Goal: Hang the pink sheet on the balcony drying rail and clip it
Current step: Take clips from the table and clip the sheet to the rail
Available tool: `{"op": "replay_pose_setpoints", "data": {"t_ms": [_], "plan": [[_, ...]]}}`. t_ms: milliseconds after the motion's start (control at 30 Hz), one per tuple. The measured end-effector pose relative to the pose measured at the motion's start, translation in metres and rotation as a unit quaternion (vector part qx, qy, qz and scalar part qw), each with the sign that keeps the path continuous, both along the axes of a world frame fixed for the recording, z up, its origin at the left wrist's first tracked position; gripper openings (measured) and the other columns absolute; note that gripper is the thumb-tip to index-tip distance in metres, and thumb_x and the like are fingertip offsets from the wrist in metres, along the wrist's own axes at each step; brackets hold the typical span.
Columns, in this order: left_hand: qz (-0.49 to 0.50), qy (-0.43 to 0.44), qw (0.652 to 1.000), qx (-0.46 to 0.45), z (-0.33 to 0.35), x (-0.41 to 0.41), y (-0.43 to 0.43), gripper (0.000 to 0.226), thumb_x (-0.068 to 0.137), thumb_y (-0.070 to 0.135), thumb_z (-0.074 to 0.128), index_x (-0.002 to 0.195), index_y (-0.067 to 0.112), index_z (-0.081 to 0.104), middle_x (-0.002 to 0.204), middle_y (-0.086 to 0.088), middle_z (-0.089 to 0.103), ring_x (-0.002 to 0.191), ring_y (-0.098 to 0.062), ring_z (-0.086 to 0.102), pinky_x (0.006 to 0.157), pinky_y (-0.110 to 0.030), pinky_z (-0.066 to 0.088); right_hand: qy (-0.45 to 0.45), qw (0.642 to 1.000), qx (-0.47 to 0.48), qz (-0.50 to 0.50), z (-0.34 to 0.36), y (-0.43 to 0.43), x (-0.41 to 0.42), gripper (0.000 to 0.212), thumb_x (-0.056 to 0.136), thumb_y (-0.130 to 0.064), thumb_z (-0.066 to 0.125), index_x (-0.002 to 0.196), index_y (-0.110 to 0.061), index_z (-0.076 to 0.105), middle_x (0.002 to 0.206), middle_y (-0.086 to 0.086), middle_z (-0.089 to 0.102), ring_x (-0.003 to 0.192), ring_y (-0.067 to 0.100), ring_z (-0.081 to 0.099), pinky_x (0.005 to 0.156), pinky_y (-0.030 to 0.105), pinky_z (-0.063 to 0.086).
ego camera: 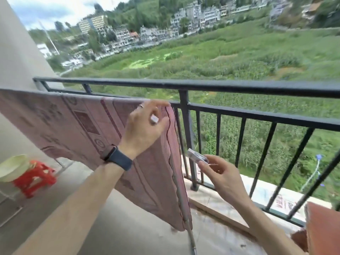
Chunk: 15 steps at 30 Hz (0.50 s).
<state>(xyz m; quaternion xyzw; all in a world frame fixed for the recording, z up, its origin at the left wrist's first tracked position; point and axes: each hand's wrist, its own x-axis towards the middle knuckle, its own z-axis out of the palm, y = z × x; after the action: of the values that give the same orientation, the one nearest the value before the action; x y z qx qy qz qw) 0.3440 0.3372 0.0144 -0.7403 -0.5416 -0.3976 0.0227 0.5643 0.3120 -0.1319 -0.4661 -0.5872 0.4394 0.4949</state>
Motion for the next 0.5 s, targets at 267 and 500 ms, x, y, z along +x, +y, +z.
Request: {"op": "replay_pose_setpoints", "data": {"t_ms": [267, 500], "plan": [[0.080, 0.375, 0.915, -0.124, 0.069, 0.001, 0.069, 0.015, 0.092, 0.049, 0.060, 0.098, 0.037, 0.067, 0.095, 0.007, 0.069, 0.085, -0.020, 0.064, 0.069, -0.038, 0.055, -0.045, 0.995, 0.082, -0.028, 0.044, 0.042, 0.006, 0.026, 0.081, -0.034, 0.080, 0.102, -0.027, 0.067, 0.087, -0.012, 0.071, 0.079, -0.002, 0.066, 0.073, 0.013, 0.053], [0.070, 0.407, 0.906, -0.093, 0.072, 0.003, 0.075, 0.033, 0.091, 0.058, 0.054, 0.101, 0.028, 0.060, 0.082, 0.010, 0.056, 0.077, -0.016, 0.055, 0.060, -0.030, 0.042, -0.048, 0.988, 0.136, -0.064, 0.097, 0.085, 0.002, 0.034, 0.069, -0.048, 0.082, 0.090, -0.022, 0.077, 0.075, -0.012, 0.072, 0.067, 0.000, 0.067, 0.066, 0.020, 0.058]]}}
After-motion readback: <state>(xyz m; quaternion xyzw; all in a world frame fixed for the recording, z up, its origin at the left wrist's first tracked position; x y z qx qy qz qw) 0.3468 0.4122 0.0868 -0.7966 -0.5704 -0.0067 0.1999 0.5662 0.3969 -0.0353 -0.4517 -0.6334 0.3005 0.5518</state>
